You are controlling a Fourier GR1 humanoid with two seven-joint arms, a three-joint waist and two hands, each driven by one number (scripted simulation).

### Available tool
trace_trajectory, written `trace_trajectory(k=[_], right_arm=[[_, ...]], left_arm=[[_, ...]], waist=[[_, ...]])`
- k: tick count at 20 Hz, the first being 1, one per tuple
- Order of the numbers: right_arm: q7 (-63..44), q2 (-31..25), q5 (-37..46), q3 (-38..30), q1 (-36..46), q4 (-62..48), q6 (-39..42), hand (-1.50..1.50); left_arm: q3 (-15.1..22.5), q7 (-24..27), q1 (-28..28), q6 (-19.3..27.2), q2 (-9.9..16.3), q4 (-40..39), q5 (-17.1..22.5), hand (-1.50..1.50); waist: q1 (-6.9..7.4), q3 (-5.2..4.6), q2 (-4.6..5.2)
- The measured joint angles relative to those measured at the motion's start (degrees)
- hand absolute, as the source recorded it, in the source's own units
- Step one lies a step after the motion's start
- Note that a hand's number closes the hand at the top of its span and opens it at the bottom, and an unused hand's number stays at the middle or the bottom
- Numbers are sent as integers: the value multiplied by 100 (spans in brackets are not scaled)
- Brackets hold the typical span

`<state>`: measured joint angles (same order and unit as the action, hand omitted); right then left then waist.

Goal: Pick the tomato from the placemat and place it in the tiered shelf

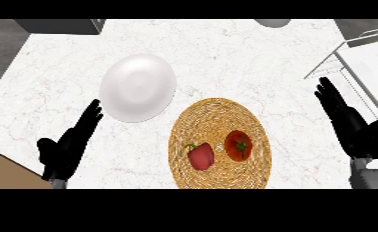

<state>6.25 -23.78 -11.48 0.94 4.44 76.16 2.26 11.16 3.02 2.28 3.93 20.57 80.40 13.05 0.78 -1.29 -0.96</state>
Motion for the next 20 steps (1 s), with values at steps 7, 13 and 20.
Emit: trace_trajectory(k=[7,13,20], right_arm=[[816,31,136,346,1205,720,631,150],[1122,434,-887,336,1739,-69,1903,-150],[1535,-164,-1062,423,1907,14,3509,-150]], left_arm=[[-377,-319,-774,189,39,277,149,0],[-555,-812,-1352,343,0,402,276,0],[-646,-1183,-1553,443,-5,494,242,0]], waist=[[81,116,71],[78,141,131],[-45,133,101]])
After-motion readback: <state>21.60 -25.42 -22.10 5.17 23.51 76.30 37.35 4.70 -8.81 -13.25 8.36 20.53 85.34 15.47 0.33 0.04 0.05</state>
